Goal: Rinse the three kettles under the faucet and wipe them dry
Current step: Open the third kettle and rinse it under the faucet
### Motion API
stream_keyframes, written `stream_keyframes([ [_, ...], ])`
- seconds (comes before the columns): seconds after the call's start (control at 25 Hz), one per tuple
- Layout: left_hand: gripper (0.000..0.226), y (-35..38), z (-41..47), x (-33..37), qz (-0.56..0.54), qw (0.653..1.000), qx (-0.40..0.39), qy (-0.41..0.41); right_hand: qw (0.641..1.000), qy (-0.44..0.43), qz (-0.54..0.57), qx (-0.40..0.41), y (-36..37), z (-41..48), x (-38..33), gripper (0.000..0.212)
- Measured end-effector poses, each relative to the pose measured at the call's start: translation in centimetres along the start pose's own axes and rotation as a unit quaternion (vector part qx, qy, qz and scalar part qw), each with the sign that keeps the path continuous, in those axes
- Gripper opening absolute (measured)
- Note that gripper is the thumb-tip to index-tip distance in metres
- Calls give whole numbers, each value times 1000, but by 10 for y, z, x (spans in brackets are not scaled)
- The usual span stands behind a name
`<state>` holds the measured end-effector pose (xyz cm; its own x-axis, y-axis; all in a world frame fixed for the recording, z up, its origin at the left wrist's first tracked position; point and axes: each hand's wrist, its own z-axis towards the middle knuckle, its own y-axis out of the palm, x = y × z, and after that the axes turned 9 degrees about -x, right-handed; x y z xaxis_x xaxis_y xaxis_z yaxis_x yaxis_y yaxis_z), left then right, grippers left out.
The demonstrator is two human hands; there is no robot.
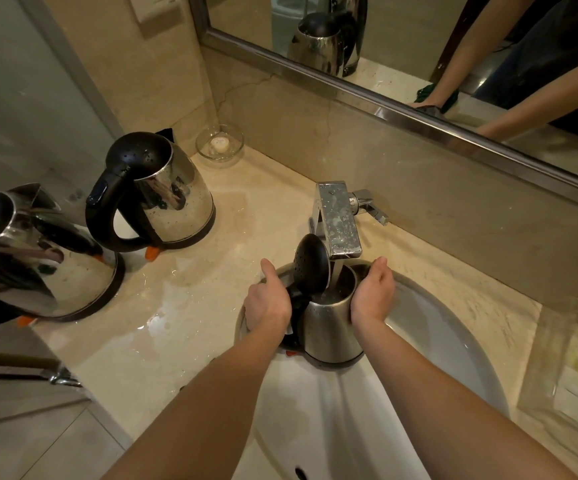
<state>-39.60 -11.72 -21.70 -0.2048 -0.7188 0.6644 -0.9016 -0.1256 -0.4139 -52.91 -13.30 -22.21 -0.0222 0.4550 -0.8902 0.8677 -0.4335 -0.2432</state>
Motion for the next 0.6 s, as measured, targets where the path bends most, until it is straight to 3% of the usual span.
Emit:
stream_keyframes([
  [0.6, 69, -1, -3, 7, -2, 1000, -1, -4, 1000, -2, -5, 18, 2, -4, -3, 61],
])
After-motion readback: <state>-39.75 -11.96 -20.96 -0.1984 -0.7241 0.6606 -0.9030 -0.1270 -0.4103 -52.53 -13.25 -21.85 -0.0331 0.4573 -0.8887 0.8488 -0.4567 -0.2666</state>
